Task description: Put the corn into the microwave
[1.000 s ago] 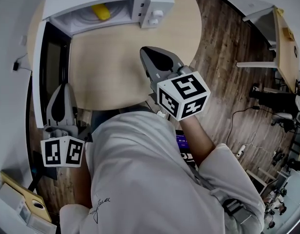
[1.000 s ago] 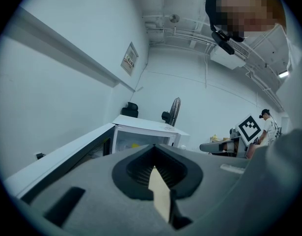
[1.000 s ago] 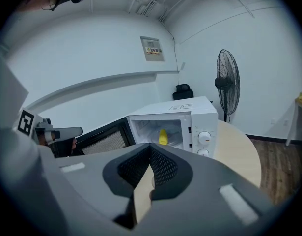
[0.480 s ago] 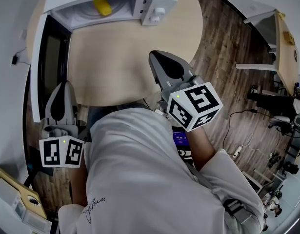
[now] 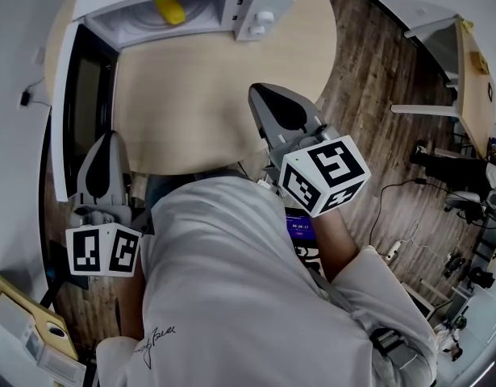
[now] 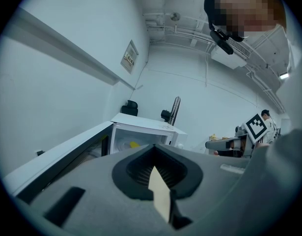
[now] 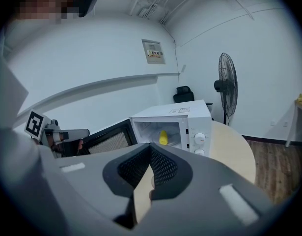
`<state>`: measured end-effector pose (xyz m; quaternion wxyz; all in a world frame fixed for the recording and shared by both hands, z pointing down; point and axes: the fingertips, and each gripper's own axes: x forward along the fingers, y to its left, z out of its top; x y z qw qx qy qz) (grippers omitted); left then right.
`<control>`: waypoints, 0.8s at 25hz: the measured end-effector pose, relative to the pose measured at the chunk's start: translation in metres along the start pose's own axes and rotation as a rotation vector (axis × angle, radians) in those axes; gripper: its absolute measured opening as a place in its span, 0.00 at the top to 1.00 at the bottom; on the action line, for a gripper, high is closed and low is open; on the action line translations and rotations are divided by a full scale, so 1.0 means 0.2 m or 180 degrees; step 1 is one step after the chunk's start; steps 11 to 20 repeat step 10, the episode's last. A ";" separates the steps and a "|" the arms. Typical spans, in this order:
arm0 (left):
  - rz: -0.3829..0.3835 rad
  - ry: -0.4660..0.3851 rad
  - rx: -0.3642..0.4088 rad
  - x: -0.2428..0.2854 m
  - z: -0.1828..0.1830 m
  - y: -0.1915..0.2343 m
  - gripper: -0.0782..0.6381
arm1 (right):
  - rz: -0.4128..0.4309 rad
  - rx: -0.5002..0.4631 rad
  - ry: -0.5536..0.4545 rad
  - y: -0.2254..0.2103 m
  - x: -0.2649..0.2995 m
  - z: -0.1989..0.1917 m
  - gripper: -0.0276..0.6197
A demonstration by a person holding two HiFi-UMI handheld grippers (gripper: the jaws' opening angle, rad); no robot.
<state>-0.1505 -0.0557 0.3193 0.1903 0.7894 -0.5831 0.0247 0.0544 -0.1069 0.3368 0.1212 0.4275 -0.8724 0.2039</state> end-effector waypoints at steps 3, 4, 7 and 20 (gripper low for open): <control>0.0027 0.0002 -0.0013 0.00 0.00 0.00 0.91 | 0.0003 -0.0001 -0.0007 -0.01 -0.01 0.00 0.94; 0.0043 0.0006 -0.0020 -0.01 0.00 0.01 0.91 | 0.0005 -0.0004 -0.0006 -0.01 -0.01 0.00 0.94; 0.0070 0.0011 -0.0049 -0.01 0.00 0.01 0.91 | 0.0007 -0.0031 0.0005 -0.02 0.00 0.00 0.94; 0.0077 0.0007 -0.0059 0.00 0.00 0.01 0.91 | 0.0005 -0.0088 0.0019 -0.02 0.00 0.00 0.94</control>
